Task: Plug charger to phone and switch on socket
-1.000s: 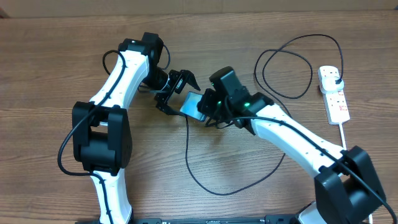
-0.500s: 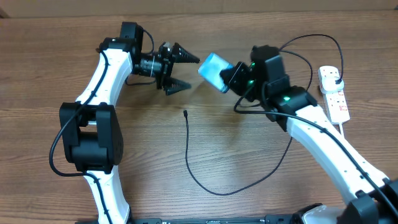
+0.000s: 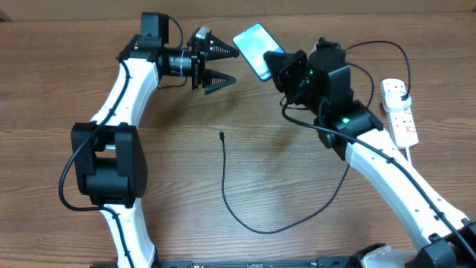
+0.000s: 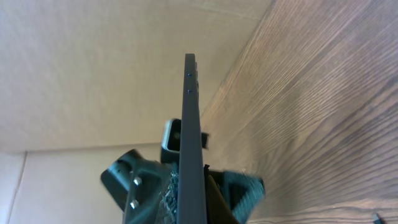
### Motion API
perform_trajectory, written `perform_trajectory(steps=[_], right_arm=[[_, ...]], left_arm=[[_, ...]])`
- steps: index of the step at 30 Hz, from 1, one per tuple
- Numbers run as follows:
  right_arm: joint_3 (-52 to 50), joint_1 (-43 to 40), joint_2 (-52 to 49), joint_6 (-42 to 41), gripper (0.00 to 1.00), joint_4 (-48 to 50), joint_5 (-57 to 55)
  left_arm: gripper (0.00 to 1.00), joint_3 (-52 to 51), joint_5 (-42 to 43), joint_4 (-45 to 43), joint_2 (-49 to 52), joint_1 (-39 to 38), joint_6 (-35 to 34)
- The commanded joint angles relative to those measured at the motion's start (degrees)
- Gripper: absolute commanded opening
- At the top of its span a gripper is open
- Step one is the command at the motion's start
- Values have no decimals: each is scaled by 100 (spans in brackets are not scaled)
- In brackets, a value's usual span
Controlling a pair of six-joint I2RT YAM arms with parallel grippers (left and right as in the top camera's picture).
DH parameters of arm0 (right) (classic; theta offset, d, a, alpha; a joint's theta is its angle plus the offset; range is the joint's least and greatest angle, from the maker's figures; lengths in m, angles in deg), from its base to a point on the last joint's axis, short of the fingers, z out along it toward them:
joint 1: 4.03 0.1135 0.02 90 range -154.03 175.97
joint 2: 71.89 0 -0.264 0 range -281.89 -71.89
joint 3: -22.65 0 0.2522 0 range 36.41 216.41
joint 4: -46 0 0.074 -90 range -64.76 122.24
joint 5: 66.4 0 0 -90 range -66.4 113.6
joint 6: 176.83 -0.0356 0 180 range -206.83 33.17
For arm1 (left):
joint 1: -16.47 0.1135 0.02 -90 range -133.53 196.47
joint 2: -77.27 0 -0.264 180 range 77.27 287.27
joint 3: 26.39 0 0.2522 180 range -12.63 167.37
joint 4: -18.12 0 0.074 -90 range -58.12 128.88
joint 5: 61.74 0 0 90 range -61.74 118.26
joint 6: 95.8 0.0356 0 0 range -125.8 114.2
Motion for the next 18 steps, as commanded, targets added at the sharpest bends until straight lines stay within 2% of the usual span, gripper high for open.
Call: perform_trajectory(steps=[1,11,14,17,18], right_arm=[[52,111,11,-697,4,111,-354],[52,304,-354,-1478,4,627,-861],[52,343,-444,-1650,4,752,-861],[52,343,-444,-1655,4,920,-863],[52,343,-444,-1731,4,940,-863]], left_arm=[[84,111,-262,-885,-37,-57,-1493],[79,111,-892,-3189,-37,-343,-3633],[78,111,-970,-3698,-37,-391,-4072],[65,111,-1104,-3873,-37,-393,-4262],[54,111,-1130,-3871,-37,-393,-4315]])
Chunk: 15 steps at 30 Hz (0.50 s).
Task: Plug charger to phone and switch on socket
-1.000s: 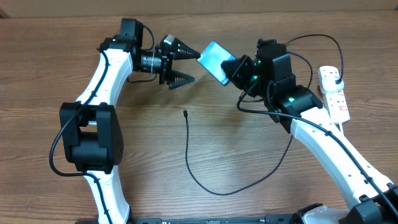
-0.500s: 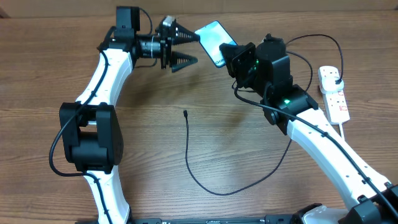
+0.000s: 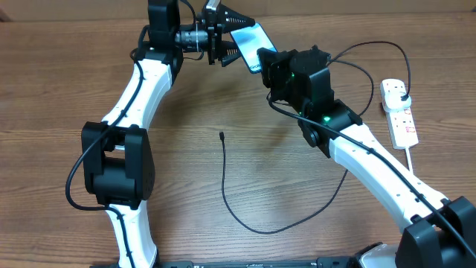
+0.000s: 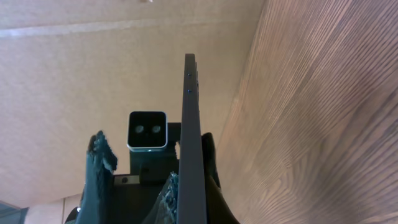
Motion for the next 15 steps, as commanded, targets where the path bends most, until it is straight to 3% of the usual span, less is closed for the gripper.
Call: perform_trajectory(steps=[1,3,15], right_arm=[[52,33,76,-328,4,219,-101],[52,33,76,-595,4,232,-101],[52,61,74,-680,4,374,-101]], left_arm=[[45,92,-240,-50,-37,7,-503],[37,92,-295,-52,-37,-35,-505],[25,92,-293,-50,-37,-236,-494]])
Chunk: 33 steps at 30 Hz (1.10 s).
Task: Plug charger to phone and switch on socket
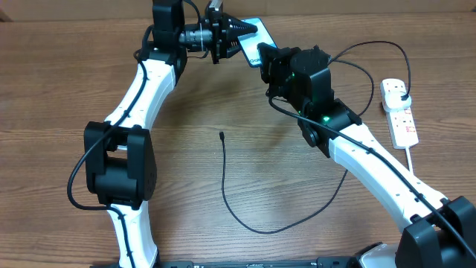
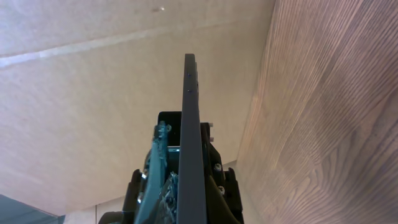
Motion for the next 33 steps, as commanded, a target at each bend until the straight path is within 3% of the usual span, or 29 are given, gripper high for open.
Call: perform_trajectory(steps=[1,25,33], right_arm=[[52,55,74,-48,4,138,-20],[52,52,74,-46,4,216,0],[52,52,74,-44,5,127,2]], left_arm=[[24,92,9,-39,-37,-101,-63],[4,90,7,-35,-37,-101,55],[4,90,129,-24,-37,-92,726]])
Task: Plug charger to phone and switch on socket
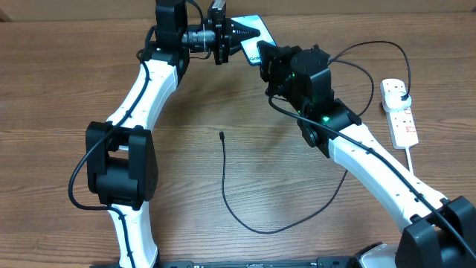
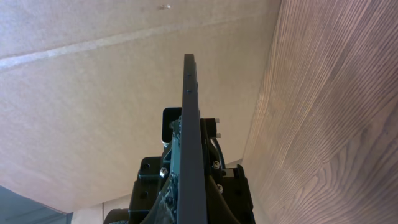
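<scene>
The phone (image 1: 259,33) is held off the table at the far edge, its lit screen facing up. My right gripper (image 1: 269,59) is shut on its near end. My left gripper (image 1: 244,32) reaches in from the left and is shut on the far end. In the right wrist view the phone (image 2: 191,124) stands edge-on, with the left gripper's fingers (image 2: 171,163) pressed against both faces. The black charger cable (image 1: 225,186) lies on the table, its free plug tip (image 1: 222,135) in the middle. The white socket strip (image 1: 399,113) lies at the right with the charger in it.
The cable loops from the middle of the wooden table (image 1: 74,149) toward the front and back up under the right arm to the strip. A cardboard wall (image 2: 93,93) stands right behind the phone and the left gripper.
The left gripper's fingers, which stood a little apart astride the phone, are now tight on its faces. Both arms and the phone have hardly moved.
First my right gripper held the phone up while the left gripper stood open to its left. Then both were nearer the far edge, the open left fingers at the phone's far end. Then they straddled the phone, and now they are shut on it.
</scene>
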### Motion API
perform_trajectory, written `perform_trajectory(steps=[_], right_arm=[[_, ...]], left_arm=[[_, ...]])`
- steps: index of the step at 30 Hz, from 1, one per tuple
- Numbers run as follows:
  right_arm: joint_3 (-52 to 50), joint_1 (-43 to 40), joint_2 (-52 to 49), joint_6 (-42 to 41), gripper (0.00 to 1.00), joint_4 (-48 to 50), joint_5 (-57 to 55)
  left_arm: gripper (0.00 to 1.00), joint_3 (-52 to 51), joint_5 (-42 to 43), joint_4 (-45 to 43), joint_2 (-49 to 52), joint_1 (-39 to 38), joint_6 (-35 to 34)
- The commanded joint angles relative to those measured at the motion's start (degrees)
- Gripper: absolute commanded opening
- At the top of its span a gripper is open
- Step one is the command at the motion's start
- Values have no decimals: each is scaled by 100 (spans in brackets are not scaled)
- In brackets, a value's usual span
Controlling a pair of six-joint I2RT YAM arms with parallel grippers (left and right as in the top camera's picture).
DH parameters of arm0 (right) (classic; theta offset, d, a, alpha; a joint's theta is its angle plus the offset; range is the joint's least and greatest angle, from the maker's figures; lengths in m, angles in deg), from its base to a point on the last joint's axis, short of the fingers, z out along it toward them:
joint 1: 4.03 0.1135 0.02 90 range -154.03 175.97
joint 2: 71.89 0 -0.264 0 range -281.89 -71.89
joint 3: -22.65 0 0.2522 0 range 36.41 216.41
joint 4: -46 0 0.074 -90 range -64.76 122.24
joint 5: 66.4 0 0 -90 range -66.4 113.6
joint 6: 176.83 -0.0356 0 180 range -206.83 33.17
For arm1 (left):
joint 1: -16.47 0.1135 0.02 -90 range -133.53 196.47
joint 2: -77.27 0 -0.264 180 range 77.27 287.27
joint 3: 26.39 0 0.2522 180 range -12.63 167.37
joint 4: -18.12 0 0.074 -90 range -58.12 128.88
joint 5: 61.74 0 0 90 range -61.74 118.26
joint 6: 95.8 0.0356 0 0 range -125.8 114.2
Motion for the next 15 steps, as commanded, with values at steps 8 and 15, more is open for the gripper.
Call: perform_trajectory(steps=[8,15], right_arm=[[52,46,74,28,23,-188,59],[52,46,74,101,41,-708,96]], left_arm=[[4,81,352,50,-37,20,1172],[4,79,817,66,-37,205,2116]])
